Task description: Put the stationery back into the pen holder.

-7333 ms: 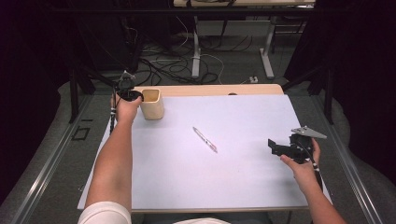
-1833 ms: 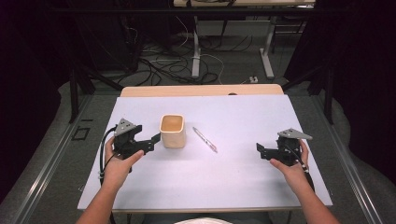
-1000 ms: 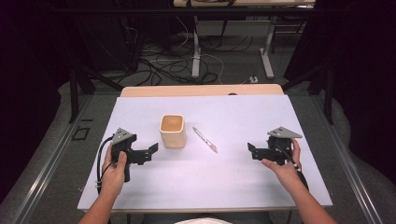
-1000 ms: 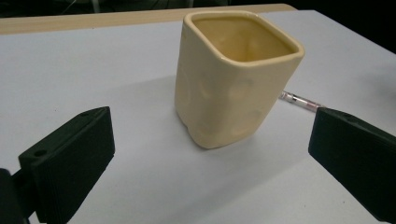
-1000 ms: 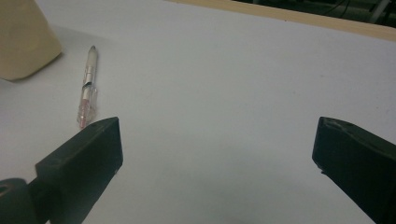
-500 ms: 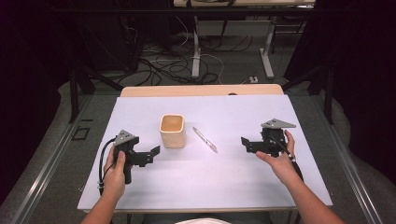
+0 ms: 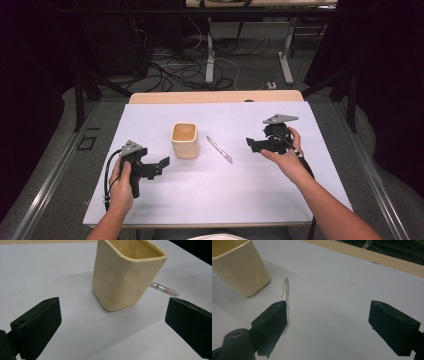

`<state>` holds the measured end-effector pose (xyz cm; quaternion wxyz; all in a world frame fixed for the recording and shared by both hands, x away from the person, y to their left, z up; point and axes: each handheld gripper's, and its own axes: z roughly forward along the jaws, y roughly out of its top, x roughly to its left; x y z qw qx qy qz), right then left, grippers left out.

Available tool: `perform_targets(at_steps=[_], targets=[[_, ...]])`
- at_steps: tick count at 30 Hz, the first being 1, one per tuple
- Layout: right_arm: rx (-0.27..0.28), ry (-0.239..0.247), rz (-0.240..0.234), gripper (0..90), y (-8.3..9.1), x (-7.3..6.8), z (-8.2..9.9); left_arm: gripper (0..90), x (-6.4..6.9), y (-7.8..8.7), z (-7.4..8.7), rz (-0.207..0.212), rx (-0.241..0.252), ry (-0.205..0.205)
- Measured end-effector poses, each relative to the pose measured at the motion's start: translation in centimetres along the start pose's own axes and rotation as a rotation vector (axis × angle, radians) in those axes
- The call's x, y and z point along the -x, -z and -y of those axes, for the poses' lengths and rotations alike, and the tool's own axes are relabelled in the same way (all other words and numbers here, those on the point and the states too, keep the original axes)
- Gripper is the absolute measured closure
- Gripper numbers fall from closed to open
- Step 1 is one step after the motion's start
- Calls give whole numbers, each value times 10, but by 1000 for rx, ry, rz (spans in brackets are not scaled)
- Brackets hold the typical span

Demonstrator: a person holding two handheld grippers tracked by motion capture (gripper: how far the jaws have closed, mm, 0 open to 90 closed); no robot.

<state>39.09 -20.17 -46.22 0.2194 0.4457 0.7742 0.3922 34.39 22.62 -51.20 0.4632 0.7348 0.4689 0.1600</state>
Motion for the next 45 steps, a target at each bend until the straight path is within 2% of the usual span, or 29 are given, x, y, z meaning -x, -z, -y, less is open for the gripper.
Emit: perform_targets(at_steps=[4,12,20,24,25,27,32,36,45], targets=[[-10,19,3,167,-5,-5,-12,7,-1,0,1,-2,0,13],[-53,52,6,234,-15,-14,-30,12,-2,0,2,-9,-7,2],[-106,68,-22,295,-29,-24,-51,13,-2,-2,3,-7,-12,-3],[-148,95,-35,327,-39,-31,-60,14,-2,-3,4,-8,-6,2],[-162,90,-35,329,-41,-33,-62,14,-2,-3,4,-7,-8,2],[-166,92,-32,343,-46,-36,-64,14,-2,-3,4,-5,-10,3],[-207,59,-49,368,-56,-43,-70,15,-3,-3,4,-1,-16,2],[-233,65,-43,393,-66,-47,-73,15,-3,-3,4,1,-17,4],[-249,78,-38,465,-85,-54,-71,15,-4,-3,5,3,-19,7]])
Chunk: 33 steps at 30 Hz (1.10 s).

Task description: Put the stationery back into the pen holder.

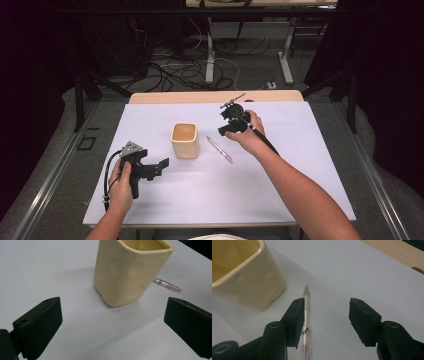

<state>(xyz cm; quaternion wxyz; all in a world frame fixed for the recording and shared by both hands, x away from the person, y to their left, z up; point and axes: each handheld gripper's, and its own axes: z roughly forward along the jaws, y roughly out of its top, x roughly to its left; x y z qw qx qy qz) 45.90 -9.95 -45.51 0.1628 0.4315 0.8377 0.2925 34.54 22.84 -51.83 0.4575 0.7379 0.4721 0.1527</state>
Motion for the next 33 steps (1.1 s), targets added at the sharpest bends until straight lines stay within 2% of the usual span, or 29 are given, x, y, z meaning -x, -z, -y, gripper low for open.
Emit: perform_targets(at_steps=[2,4,5,6,7,9,10,12,13,16,18,19,20,22,23,25,29,31,32,33], targets=[[-26,-1,-11,487,-3,0,-1,16,0,0,0,0,-1,-1],[-15,-13,-22,511,-8,0,0,16,0,0,0,0,-2,-2],[-37,0,-18,519,-9,1,-1,16,0,0,0,0,-1,-1],[-43,-5,-17,528,-10,1,-1,16,-1,0,0,0,-1,1],[-31,-7,-21,539,-14,1,-1,16,-1,0,0,0,-1,1],[-58,-16,-27,560,-17,1,-2,16,-1,0,0,-1,-1,0],[-38,-9,-41,565,-20,1,-2,16,-2,0,0,-4,-4,3],[-69,-11,-39,574,-24,1,-3,16,-2,0,0,-3,-3,2],[-72,2,-36,581,-27,2,-2,16,-2,0,0,-2,-2,3],[-55,-3,-44,594,-33,1,-2,16,-3,0,1,-5,5,6],[-96,-3,-55,619,-39,1,-2,17,-3,0,1,-3,-5,6],[-96,-3,-55,619,-39,1,-2,17,-3,0,1,-4,-2,9],[-102,-23,-51,620,-41,0,-2,17,-3,0,1,-4,-2,9],[-74,-20,-62,625,-48,0,0,17,-3,0,1,-8,4,12],[-106,-18,-59,640,-51,0,-1,17,-4,1,1,1,-10,9],[-108,-19,-59,648,-55,-1,0,17,-4,1,1,0,-8,9],[-145,-5,-68,670,-61,-4,1,17,-5,2,1,1,-10,10],[-135,-5,-72,676,-63,-4,1,17,-5,1,1,1,-10,10],[-105,-16,-74,678,-67,-6,3,17,-5,1,1,1,-10,11],[-141,-8,-70,679,-67,-6,2,17,-5,1,1,-2,-4,12]])
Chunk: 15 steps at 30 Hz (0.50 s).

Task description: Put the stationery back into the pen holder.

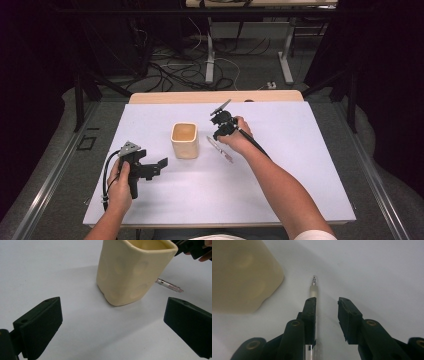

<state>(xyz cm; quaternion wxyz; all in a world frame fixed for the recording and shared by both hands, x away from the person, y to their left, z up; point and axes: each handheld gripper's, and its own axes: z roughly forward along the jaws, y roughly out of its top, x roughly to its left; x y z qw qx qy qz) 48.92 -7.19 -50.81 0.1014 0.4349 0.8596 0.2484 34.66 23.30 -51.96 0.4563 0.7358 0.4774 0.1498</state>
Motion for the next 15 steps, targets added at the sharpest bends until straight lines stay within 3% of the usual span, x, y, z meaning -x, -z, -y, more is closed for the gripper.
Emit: perform_targets(at_steps=[3,6,15], targets=[[-26,-7,2,686,0,-1,-1,17,0,0,0,1,-1,0],[3,-10,-8,692,-5,-2,1,17,0,0,0,1,-1,1],[-51,-18,-32,695,-14,-5,3,18,0,-1,0,2,-7,0]])
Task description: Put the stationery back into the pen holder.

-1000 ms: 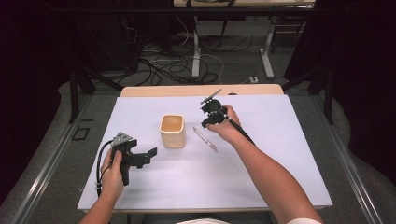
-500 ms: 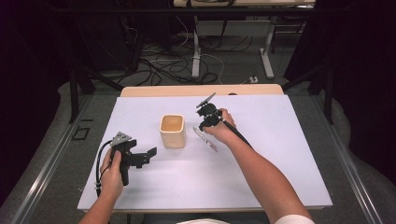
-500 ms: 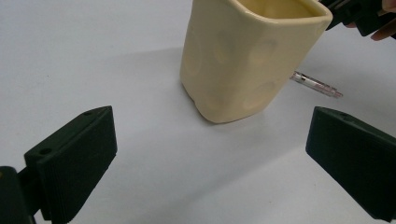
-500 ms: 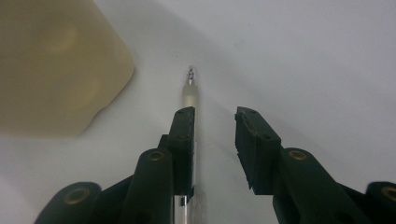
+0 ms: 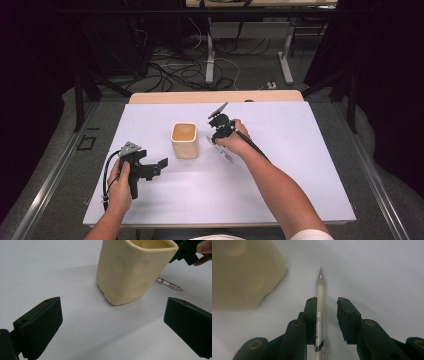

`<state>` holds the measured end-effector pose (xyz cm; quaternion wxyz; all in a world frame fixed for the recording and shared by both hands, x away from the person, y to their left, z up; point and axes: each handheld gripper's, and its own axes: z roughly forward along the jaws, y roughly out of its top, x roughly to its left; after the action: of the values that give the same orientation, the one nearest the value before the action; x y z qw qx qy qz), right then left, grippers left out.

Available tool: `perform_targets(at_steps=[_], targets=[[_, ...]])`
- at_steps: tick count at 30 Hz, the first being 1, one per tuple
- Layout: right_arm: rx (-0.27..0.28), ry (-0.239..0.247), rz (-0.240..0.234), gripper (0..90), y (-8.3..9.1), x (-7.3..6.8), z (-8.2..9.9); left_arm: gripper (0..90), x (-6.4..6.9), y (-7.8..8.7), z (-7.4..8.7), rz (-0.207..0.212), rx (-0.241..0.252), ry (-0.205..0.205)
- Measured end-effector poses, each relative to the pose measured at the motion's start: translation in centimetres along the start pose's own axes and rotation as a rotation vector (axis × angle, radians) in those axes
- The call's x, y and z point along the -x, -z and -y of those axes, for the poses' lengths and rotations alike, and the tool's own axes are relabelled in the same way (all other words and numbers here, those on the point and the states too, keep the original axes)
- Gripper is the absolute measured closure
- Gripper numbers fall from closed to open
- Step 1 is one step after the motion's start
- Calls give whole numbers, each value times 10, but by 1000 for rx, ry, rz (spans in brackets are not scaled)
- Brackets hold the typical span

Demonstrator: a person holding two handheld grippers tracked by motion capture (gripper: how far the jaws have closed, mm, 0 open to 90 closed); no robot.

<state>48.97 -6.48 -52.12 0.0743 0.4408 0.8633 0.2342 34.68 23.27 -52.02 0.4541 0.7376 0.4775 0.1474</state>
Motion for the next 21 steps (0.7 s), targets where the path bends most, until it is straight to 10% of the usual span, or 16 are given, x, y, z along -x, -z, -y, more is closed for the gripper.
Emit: perform_targets(at_steps=[21], targets=[[-106,-23,-5,713,-10,-3,2,19,0,-1,1,4,-4,3]])
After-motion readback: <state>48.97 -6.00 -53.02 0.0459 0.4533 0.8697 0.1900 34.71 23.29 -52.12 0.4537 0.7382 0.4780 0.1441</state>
